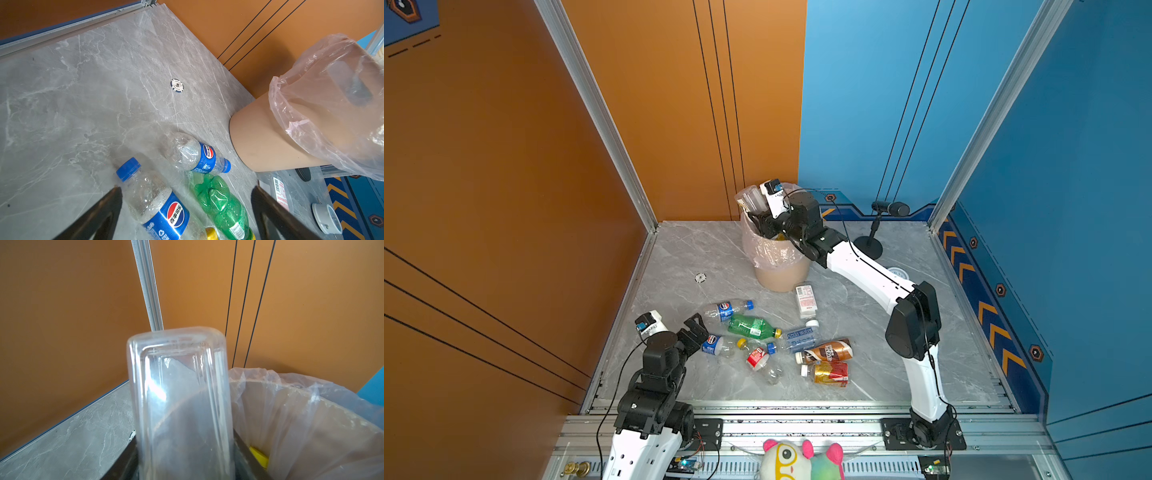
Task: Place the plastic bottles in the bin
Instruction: 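Open the right gripper to drop the clear bottle into the bin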
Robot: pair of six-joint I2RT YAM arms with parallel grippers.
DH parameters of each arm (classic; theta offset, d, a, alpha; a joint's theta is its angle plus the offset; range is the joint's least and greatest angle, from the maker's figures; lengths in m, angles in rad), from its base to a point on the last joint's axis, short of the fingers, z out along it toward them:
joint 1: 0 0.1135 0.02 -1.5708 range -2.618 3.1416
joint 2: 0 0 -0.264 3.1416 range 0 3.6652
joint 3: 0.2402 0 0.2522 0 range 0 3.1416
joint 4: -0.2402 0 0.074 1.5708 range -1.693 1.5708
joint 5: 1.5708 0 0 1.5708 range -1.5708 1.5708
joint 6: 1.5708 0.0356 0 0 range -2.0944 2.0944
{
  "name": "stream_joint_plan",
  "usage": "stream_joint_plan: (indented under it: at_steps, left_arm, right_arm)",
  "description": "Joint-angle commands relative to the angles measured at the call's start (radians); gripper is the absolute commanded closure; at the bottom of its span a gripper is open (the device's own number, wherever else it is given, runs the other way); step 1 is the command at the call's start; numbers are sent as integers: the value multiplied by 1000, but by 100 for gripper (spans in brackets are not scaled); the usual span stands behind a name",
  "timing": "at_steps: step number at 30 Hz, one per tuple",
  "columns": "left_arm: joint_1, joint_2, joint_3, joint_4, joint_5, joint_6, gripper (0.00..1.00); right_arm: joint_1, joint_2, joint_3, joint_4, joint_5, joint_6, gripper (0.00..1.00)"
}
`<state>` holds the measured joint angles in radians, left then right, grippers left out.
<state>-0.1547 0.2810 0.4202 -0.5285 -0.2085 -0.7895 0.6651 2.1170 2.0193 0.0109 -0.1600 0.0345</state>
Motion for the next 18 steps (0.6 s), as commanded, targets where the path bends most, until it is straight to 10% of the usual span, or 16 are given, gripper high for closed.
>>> stream_joint_plan:
  at_steps: [1,7,18]
  left_arm:
    - [10,-34,13,-26,7,18,2]
    - [10,-40,20,-31,9,27,2]
    - [17,-1,22,-1,26,14,2]
  right_arm:
    - [4,-32,-14,23,18,28,41]
    - [7,-126,-97,85,105,48,3]
    - [29,-621,-633,276,287,17,0]
